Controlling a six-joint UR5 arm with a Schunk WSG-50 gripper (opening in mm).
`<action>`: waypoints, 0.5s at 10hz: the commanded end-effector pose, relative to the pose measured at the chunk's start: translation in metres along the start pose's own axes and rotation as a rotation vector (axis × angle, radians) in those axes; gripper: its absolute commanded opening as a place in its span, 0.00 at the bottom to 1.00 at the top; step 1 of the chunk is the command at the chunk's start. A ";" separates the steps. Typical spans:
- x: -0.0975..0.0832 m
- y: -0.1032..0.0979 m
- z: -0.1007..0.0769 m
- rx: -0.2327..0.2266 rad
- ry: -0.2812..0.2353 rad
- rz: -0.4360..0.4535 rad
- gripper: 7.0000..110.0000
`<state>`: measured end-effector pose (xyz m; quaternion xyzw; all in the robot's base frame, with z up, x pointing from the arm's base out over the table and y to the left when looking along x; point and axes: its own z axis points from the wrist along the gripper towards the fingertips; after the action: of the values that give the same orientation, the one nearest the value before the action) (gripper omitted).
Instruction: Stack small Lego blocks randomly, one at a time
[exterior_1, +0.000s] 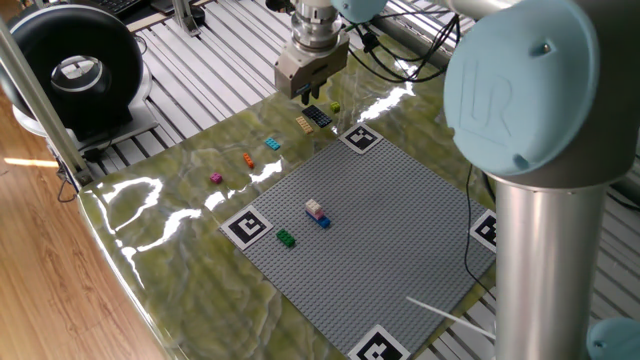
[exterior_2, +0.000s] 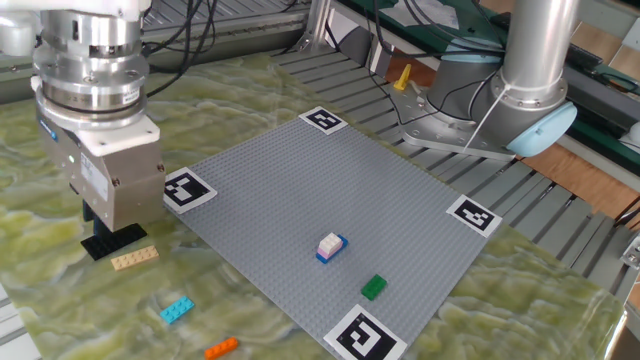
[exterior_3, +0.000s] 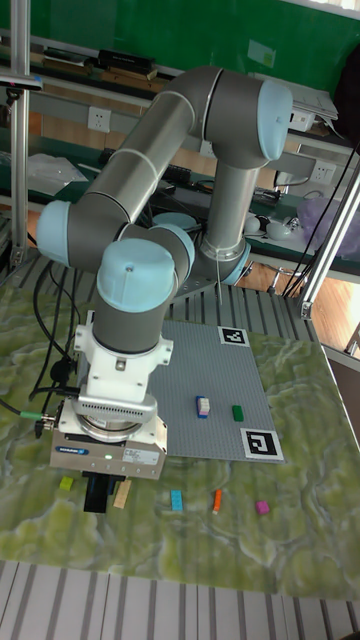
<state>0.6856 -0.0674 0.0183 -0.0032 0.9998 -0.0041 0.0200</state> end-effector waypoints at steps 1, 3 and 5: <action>0.009 -0.001 0.000 0.000 0.043 0.012 0.15; 0.009 -0.005 0.000 0.014 0.042 0.005 0.15; 0.009 -0.001 0.000 0.001 0.040 0.002 0.36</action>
<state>0.6775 -0.0704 0.0173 -0.0037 0.9999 -0.0105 0.0013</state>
